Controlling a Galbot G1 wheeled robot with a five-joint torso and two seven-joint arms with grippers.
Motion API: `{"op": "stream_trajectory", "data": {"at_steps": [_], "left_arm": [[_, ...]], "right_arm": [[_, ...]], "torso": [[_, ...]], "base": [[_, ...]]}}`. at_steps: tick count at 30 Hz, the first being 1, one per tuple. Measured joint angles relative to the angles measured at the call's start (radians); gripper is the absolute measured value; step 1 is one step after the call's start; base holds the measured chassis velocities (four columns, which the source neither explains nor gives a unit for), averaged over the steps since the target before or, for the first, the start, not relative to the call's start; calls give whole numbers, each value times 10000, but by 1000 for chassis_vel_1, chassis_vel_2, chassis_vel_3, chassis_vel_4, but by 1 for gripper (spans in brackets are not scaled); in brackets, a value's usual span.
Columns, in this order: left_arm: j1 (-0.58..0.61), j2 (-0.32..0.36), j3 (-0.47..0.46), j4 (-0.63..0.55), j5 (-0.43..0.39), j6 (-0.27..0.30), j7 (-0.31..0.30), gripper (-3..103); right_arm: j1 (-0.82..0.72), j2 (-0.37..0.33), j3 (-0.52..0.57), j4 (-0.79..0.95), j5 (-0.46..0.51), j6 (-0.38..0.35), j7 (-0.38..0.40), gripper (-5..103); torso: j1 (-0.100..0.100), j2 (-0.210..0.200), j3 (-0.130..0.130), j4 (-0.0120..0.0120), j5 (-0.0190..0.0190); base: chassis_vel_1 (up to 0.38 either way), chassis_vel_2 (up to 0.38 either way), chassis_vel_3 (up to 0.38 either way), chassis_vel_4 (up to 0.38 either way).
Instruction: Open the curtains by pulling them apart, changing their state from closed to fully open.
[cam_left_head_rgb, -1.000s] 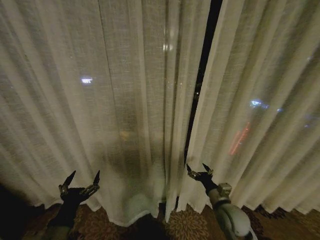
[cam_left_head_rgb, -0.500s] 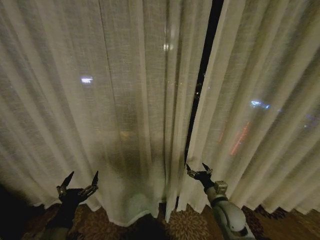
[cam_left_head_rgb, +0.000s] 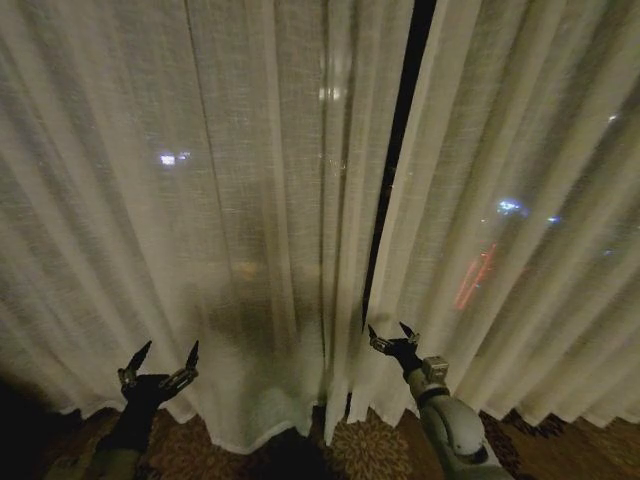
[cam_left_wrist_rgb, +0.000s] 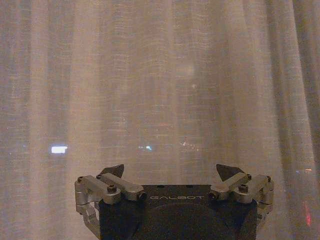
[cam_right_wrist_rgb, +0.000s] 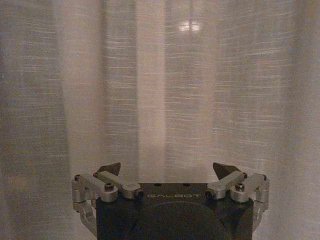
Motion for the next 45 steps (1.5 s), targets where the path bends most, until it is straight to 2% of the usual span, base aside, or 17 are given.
{"op": "stream_trajectory", "data": {"at_steps": [10,19,28,45], "left_arm": [[-121,-8,13,167,0,-9,3,100],[-142,-121,-164,260,1,147,-14,100],[-149,-902,-194,-87,19,212,2,100],[292,-1087,-254,-577,22,82,0,100]], "right_arm": [[-77,6,-160,109,-1,64,1,100],[201,-36,-1081,-228,-27,73,449,100],[1200,-634,-1626,-768,480,261,1235,100],[2362,-64,-1603,-1810,468,414,2000,100]], "torso": [[0,0,0,-1,1],[0,0,0,1,-2],[0,0,0,1,-1],[0,0,0,0,0]], "base": [[-65,-61,68,68],[0,0,0,0],[0,0,0,0],[0,0,0,0]]}}
